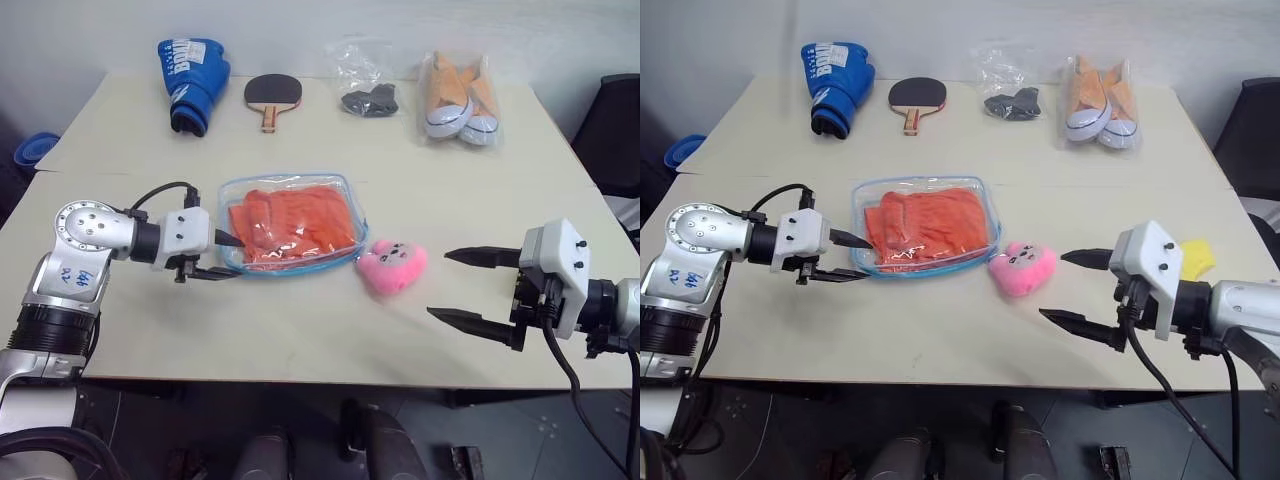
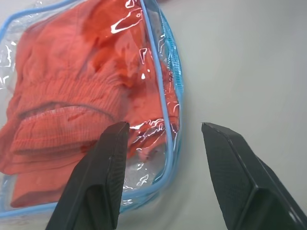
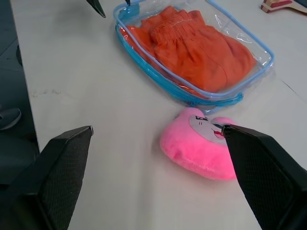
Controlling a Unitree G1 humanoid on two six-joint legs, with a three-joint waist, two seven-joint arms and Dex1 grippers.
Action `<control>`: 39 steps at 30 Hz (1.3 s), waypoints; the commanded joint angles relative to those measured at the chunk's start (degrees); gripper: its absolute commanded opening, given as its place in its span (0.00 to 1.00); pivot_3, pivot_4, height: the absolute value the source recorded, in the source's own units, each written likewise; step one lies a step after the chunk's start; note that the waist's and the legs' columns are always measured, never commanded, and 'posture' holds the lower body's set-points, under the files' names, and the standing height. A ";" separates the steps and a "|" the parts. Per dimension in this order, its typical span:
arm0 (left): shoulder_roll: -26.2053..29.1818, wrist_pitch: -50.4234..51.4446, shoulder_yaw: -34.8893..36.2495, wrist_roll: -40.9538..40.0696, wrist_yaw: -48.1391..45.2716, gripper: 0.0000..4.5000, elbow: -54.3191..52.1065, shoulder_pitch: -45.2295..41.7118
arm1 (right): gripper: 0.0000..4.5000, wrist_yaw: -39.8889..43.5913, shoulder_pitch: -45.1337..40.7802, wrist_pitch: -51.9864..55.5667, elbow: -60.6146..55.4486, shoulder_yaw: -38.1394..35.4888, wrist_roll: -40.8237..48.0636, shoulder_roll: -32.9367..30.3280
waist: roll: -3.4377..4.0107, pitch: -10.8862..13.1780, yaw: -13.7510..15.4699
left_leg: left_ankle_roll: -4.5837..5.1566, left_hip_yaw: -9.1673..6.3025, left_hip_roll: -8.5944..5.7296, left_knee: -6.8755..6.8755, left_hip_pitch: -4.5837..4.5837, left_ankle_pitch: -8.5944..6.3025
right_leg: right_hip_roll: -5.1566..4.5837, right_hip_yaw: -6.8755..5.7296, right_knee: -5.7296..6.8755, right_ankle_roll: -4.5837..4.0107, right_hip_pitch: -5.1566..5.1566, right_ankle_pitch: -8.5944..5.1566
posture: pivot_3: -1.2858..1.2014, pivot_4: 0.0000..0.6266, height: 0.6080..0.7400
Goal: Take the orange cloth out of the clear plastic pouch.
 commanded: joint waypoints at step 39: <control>-4.45 -40.03 -3.43 5.71 2.32 0.01 20.94 -6.34 | 1.00 0.59 -0.23 -2.60 0.15 -0.02 -0.45 -0.61 | -0.01 -0.01 0.05 | 0.01 0.04 -0.01 0.03 0.02 -0.01 | -0.03 -0.05 0.01 -0.01 0.00 0.02 | 0.52 0.24 1.00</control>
